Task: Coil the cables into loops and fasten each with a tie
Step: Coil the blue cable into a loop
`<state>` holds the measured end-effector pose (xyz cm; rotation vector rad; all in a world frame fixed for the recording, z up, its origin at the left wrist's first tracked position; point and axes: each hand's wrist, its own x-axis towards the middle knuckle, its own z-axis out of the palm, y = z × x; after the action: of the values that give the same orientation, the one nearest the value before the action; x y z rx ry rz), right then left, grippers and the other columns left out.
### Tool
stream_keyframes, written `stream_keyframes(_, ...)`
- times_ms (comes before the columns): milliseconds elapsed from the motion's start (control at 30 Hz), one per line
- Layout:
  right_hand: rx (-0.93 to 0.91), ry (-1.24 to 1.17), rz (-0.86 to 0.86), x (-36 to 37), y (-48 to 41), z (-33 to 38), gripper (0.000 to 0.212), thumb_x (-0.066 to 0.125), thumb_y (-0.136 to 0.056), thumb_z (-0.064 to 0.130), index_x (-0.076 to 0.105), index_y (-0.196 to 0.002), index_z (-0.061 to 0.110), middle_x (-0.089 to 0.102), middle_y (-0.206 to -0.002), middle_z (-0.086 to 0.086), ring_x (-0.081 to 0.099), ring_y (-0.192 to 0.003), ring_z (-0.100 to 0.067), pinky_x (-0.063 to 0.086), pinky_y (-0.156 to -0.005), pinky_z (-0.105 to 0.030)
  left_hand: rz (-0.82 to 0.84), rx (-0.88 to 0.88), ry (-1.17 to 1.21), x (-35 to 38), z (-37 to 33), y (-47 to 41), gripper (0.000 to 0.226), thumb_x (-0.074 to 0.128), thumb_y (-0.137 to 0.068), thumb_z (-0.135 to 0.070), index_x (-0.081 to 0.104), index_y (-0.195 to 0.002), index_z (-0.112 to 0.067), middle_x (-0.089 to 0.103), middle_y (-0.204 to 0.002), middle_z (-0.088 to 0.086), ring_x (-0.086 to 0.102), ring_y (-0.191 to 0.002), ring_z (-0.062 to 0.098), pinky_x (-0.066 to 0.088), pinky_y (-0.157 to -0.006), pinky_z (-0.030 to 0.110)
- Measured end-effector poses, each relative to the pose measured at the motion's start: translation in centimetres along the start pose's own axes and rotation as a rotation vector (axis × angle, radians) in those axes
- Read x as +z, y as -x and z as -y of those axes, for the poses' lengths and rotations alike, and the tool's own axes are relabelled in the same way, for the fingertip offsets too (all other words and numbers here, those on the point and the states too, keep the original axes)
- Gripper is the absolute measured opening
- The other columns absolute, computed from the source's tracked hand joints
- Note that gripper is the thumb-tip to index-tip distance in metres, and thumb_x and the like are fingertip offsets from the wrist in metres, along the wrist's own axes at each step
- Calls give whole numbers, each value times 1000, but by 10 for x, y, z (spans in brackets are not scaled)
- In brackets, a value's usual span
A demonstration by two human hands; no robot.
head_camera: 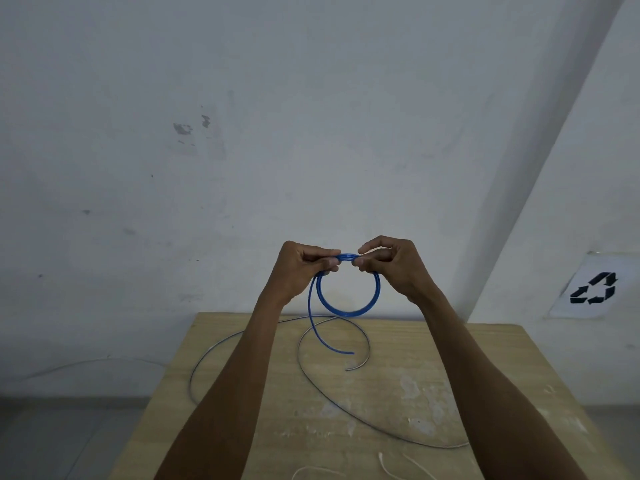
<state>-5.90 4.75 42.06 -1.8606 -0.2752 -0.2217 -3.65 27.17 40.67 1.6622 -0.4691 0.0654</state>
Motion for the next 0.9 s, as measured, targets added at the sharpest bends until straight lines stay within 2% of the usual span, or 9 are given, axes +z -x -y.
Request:
stream_keyframes(167, 68, 1, -66, 2, 2, -13, 36, 81, -87, 29, 71, -119, 17, 80, -96, 0, 76, -91, -14, 61, -89, -37, -189, -7, 85, 5, 9, -2, 20, 73, -91, -1, 76, -111, -2, 80, -96, 13, 79, -86, 28, 63, -86, 43)
stream_keyframes(333, 125, -65, -149, -2, 7, -21, 36, 81, -87, 29, 72, -119, 16, 79, -102, -1, 75, -97, -16, 60, -94, -41, -253, -26, 148, 2, 15, -4, 21, 73, -91, -1, 76, -111, -3, 80, -95, 13, 78, -87, 30, 63, -86, 43)
stream_keyframes(467, 180, 11, -413, 4, 11, -30, 32, 78, -88, 37, 73, -115, 19, 78, -105, 3, 72, -102, -14, 57, -94, -37, -380, -39, 230, 2, 17, -7, 21, 75, -90, -1, 76, -111, 0, 80, -91, 13, 78, -85, 30, 64, -84, 39)
stream_keyframes(533, 284, 133, -571, 12, 19, -32, 38, 73, -92, 38, 68, -123, 16, 73, -119, -5, 68, -110, -20, 50, -94, -32, -470, -39, 284, 1, 17, -10, 23, 75, -89, -1, 75, -112, 3, 80, -91, 13, 78, -83, 29, 64, -81, 36)
stream_keyframes(600, 468, 163, -577, 20, 26, -36, 55, 68, -95, 42, 55, -139, 10, 59, -141, -13, 58, -127, -29, 44, -102, -36, -545, -29, 320, 0, 16, -12, 25, 76, -89, -1, 75, -113, 3, 79, -93, 14, 78, -83, 29, 64, -79, 33)
stream_keyframes(667, 680, -19, -452, 26, 28, -41, 68, 67, -95, 44, 44, -144, 2, 50, -144, -19, 53, -126, -36, 45, -105, -46, -592, -24, 348, 2, 16, -14, 25, 76, -88, -1, 75, -113, 2, 79, -94, 15, 78, -83, 29, 64, -78, 32)
stream_keyframes(733, 790, -380, -313, 30, 27, -43, 63, 71, -95, 36, 46, -135, -6, 55, -128, -25, 63, -104, -39, 57, -91, -48, -602, -32, 366, 5, 17, -16, 24, 76, -88, 0, 75, -112, 2, 79, -94, 14, 78, -82, 29, 64, -78, 33)
stream_keyframes(800, 742, -651, -289, 34, 25, -41, 45, 67, -98, 14, 49, -131, -12, 63, -114, -32, 70, -91, -39, 62, -80, -43, -579, -41, 367, 8, 18, -15, 24, 76, -88, 0, 75, -112, 2, 80, -92, 12, 78, -81, 28, 64, -78, 33)
stream_keyframes(900, 595, -713, -422, 33, 20, -39, 42, 53, -98, -12, 42, -139, -12, 68, -105, -33, 71, -93, -38, 59, -88, -41, -541, -50, 328, 8, 21, -12, 24, 76, -88, -1, 75, -112, 2, 80, -93, 11, 78, -81, 27, 64, -77, 32)
